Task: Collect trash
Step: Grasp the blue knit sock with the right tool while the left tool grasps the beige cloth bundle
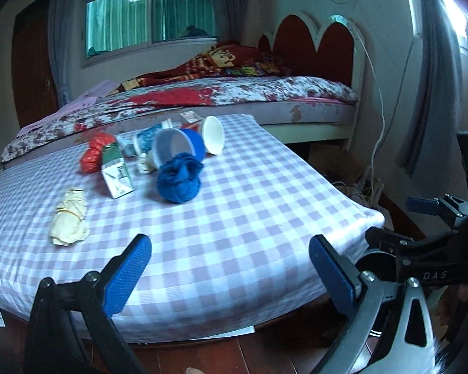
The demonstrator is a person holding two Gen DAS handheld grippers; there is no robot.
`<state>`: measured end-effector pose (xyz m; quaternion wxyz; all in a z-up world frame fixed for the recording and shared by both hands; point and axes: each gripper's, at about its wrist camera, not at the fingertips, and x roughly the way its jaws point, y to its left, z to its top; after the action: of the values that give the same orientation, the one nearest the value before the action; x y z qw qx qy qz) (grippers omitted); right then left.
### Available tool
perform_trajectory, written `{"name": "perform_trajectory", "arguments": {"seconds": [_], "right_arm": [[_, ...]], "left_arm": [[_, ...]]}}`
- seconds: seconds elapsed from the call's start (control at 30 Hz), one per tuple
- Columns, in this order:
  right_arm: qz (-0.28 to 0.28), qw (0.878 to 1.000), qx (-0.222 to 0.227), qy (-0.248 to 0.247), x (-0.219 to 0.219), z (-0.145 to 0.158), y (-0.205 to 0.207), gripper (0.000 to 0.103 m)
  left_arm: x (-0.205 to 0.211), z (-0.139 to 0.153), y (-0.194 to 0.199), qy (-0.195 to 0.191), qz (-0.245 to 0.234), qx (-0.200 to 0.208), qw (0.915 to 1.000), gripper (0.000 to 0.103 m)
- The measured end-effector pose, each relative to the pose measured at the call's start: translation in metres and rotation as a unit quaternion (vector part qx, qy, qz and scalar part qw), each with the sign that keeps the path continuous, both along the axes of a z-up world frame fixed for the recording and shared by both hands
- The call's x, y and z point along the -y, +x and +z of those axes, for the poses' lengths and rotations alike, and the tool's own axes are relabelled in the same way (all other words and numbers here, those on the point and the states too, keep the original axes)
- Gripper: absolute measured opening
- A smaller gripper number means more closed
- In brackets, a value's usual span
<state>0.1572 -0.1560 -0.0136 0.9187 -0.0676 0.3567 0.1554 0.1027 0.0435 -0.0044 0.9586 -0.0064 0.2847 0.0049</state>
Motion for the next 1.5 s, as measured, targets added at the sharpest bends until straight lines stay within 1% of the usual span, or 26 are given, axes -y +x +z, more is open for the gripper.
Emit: {"name": "perform_trajectory", "arguments": {"seconds": [0.07, 0.17, 0.33, 0.4, 0.47, 0.5, 0.53, 0.6, 0.73, 0.87, 1.03, 1.07, 1.1, 1.13, 1.17, 1.2, 1.23, 1.3, 1.33, 1.5], "right_arm": [[0.015, 1.0, 0.004, 0.005, -0.02, 0.002, 0.004, 0.102], [0.033, 0.999, 0.005, 0.019, -0.05, 0.005, 0.009, 0.102], [0.057, 0.997, 0.022, 0.038, -0.107, 0.006, 0.019, 0.102], [0.069, 0.997, 0.005, 0.04, -0.125, 0.003, 0.023, 0.102], [0.068, 0.997, -0.015, 0.028, -0.142, -0.002, 0.03, 0.102], [0.069, 0.997, -0.02, 0.031, -0.15, -0.002, 0.034, 0.102], [0.073, 0.996, -0.02, 0.036, -0.154, -0.002, 0.036, 0.102], [0.072, 0.997, -0.013, 0.03, -0.164, 0.001, 0.044, 0.102], [0.082, 0.995, -0.016, 0.047, -0.186, 0.002, 0.064, 0.101], [0.082, 0.995, -0.026, 0.05, -0.209, -0.003, 0.083, 0.091], [0.081, 0.994, -0.048, 0.055, -0.219, -0.016, 0.101, 0.088], [0.081, 0.994, -0.052, 0.057, -0.218, -0.018, 0.104, 0.085], [0.082, 0.993, -0.056, 0.059, -0.219, -0.02, 0.106, 0.078], [0.082, 0.993, -0.06, 0.062, -0.22, -0.022, 0.107, 0.074], [0.081, 0.993, -0.056, 0.062, -0.22, -0.022, 0.107, 0.07], [0.083, 0.993, -0.057, 0.064, -0.22, -0.023, 0.107, 0.064], [0.085, 0.993, -0.055, 0.067, -0.22, -0.022, 0.107, 0.06], [0.09, 0.992, -0.055, 0.069, -0.219, -0.022, 0.105, 0.056], [0.093, 0.992, -0.054, 0.069, -0.218, -0.022, 0.104, 0.056], [0.112, 0.99, -0.053, 0.074, -0.212, -0.018, 0.094, 0.054]], "left_arm": [[-0.022, 0.001, -0.004, -0.011, 0.021, 0.004, 0.9997, 0.102], [-0.056, 0.0, -0.01, -0.015, 0.056, 0.004, 0.9983, 0.102], [-0.109, -0.004, -0.015, 0.001, 0.113, -0.004, 0.9936, 0.1], [-0.129, -0.005, -0.015, 0.003, 0.128, -0.008, 0.9918, 0.099], [-0.144, -0.008, -0.013, 0.01, 0.142, -0.017, 0.9897, 0.095], [-0.152, -0.01, -0.01, 0.01, 0.147, -0.023, 0.9888, 0.091], [-0.161, -0.012, -0.006, 0.006, 0.151, -0.029, 0.988, 0.086], [-0.175, -0.017, 0.002, -0.004, 0.158, -0.038, 0.9867, 0.081], [-0.193, -0.025, 0.018, -0.013, 0.165, -0.049, 0.985, 0.081], [-0.206, -0.033, 0.037, -0.023, 0.161, -0.064, 0.9846, 0.081], [-0.213, -0.04, 0.056, -0.032, 0.147, -0.08, 0.9853, 0.08], [-0.213, -0.042, 0.059, -0.035, 0.143, -0.084, 0.9855, 0.08], [-0.214, -0.044, 0.063, -0.039, 0.139, -0.09, 0.9855, 0.076], [-0.215, -0.046, 0.066, -0.044, 0.135, -0.094, 0.9853, 0.072], [-0.216, -0.048, 0.069, -0.052, 0.129, -0.098, 0.9854, 0.069], [-0.217, -0.05, 0.071, -0.061, 0.123, -0.104, 0.985, 0.058], [-0.217, -0.05, 0.071, -0.059, 0.122, -0.102, 0.9855, 0.052], [-0.216, -0.049, 0.07, -0.068, 0.113, -0.098, 0.9865, 0.032], [-0.216, -0.047, 0.066, -0.067, 0.114, -0.09, 0.9872, 0.026], [-0.208, -0.035, 0.051, -0.063, 0.116, -0.064, 0.9891, 0.024]]}}
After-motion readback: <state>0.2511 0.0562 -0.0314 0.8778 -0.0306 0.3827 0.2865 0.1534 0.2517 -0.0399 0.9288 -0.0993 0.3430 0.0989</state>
